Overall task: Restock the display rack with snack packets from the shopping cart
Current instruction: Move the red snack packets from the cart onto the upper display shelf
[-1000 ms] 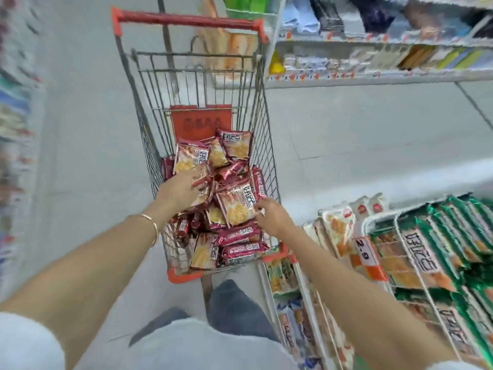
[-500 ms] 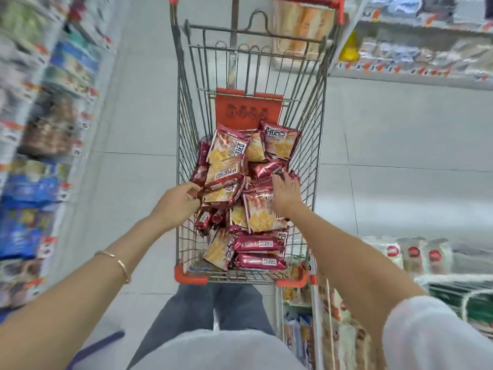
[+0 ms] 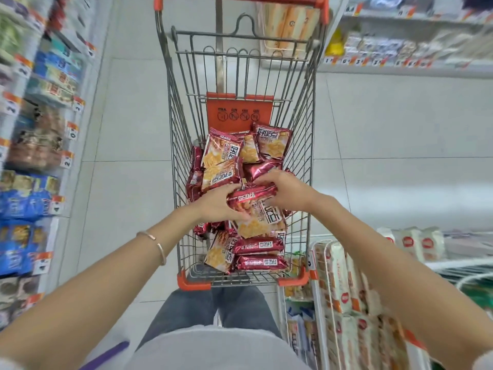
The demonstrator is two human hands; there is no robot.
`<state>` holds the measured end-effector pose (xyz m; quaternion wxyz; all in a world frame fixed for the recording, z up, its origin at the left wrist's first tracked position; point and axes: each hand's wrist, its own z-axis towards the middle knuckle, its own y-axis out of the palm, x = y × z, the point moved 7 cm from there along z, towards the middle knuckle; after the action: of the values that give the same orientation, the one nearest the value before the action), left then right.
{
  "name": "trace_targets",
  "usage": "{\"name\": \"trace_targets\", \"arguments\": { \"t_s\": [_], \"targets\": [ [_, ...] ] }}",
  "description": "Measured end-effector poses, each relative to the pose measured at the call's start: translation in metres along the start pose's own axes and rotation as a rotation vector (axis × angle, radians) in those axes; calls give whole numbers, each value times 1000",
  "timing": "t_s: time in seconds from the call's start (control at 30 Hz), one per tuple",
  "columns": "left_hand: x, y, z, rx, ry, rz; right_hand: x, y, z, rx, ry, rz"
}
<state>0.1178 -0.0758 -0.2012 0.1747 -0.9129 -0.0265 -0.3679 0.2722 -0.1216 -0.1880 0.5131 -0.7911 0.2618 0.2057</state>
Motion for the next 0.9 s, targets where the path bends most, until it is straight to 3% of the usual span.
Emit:
{"name": "trace_targets", "arguments": {
  "t_s": [0.17, 0.23, 0.3, 0.4, 0.47, 0.57, 0.9],
  "targets": [
    [-18, -15, 8, 71, -103, -185, 18, -3, -6, 225, 201, 491],
    [-40, -27, 8, 149, -161, -236, 43, 18, -9, 262, 362, 505],
    [-54, -38, 5, 223, -190, -318, 62, 60, -9, 67, 463, 304],
    [-63, -48, 0, 257, -188, -448, 75, 143, -22, -407, 486, 51],
    [-69, -50, -4, 249, -191, -525, 83, 178, -31, -483, 483, -43],
    [-79, -52, -10, 270, -198, -625, 81, 175, -28, -323, 461, -55],
    [-59, -78, -30, 611, -117, -712, 96, 11, -26, 96, 476, 882]
  ]
}}
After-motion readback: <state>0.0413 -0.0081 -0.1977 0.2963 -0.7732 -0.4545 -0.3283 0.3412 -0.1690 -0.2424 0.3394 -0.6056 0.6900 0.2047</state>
